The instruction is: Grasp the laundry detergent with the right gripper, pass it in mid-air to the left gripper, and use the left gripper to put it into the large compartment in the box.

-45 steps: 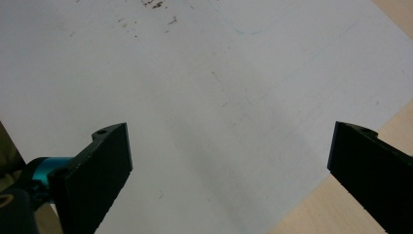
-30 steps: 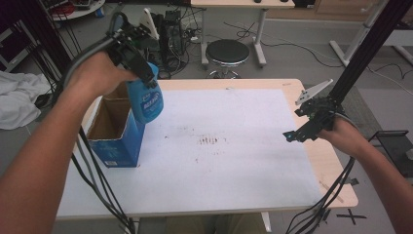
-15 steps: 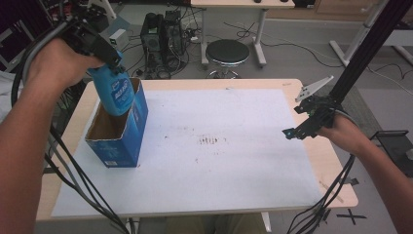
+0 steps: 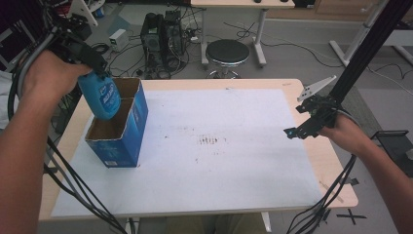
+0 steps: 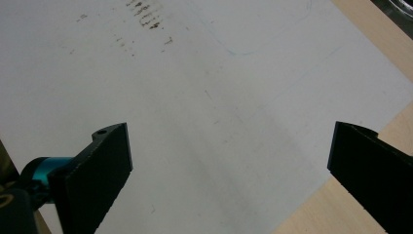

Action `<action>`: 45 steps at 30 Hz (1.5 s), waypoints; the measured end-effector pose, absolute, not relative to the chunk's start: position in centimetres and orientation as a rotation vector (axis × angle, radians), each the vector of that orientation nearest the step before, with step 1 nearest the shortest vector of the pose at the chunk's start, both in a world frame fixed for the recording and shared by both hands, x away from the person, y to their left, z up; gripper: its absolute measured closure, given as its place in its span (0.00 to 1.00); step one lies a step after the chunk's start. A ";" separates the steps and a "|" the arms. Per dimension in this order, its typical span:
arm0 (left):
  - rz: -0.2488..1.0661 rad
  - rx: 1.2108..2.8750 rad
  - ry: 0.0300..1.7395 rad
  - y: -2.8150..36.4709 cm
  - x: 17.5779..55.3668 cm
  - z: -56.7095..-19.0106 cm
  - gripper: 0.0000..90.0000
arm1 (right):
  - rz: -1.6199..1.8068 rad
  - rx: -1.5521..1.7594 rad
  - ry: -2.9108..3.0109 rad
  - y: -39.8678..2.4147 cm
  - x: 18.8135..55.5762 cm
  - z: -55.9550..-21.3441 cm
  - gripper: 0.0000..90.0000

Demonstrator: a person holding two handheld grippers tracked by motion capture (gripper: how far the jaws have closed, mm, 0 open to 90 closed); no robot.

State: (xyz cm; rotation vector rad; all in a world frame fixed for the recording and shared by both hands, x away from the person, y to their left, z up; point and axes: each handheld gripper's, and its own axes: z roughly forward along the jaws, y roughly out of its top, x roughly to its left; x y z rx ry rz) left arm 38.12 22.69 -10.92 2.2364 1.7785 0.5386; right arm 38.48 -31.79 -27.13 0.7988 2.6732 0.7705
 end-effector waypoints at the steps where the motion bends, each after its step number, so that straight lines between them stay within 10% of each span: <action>1: 0.524 2.237 1.786 22.9 38.2 -11.3 0.42 | 0.765 0.812 2.675 -31.8 38.4 -27.1 0.02; 45: 0.342 2.502 1.498 24.8 40.8 -24.1 0.42 | 0.758 0.849 2.677 -31.6 38.4 -28.2 0.02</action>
